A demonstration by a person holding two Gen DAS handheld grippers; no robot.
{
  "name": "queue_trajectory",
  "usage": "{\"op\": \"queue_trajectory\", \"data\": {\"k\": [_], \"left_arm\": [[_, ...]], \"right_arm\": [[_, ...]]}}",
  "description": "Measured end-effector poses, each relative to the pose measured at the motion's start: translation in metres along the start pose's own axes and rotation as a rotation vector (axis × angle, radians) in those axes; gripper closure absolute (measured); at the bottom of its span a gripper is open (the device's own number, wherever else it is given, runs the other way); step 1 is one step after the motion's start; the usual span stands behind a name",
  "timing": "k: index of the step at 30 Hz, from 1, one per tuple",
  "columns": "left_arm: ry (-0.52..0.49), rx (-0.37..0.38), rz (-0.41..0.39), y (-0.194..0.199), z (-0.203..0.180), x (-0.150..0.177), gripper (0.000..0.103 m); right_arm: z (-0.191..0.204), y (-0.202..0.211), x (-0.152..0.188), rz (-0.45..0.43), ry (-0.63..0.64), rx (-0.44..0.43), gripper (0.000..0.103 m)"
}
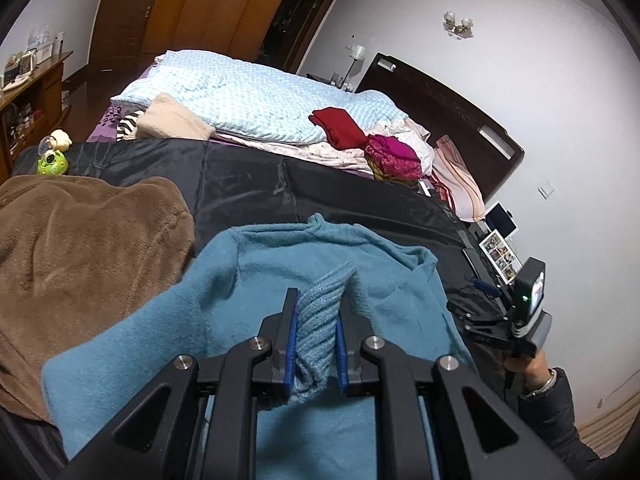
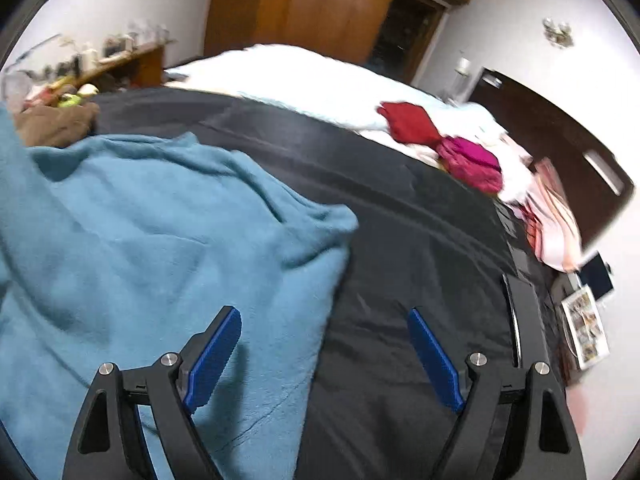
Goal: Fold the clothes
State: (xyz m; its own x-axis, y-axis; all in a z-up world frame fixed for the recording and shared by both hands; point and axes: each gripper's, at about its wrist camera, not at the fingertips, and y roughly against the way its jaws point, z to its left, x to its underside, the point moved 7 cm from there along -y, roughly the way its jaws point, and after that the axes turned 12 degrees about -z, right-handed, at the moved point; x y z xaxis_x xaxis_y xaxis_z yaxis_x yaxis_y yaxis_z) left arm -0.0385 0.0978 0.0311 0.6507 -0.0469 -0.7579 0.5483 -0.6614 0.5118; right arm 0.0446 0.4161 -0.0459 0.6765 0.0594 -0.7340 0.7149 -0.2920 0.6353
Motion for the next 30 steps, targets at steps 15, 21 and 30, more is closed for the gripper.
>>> {"op": "queue_trajectory", "data": {"k": [15, 21, 30], "left_arm": [[-0.012, 0.016, 0.032, -0.017, -0.010, 0.008, 0.086], [-0.004, 0.019, 0.076, -0.037, -0.005, 0.018, 0.086], [0.016, 0.017, 0.097, -0.051, -0.004, 0.024, 0.086]], "right_arm": [[-0.030, -0.045, 0.021, 0.097, -0.114, 0.084, 0.011], [-0.035, -0.007, 0.017, 0.016, -0.109, 0.136, 0.011], [0.041, 0.047, 0.041, -0.005, 0.171, -0.102, 0.010]]}}
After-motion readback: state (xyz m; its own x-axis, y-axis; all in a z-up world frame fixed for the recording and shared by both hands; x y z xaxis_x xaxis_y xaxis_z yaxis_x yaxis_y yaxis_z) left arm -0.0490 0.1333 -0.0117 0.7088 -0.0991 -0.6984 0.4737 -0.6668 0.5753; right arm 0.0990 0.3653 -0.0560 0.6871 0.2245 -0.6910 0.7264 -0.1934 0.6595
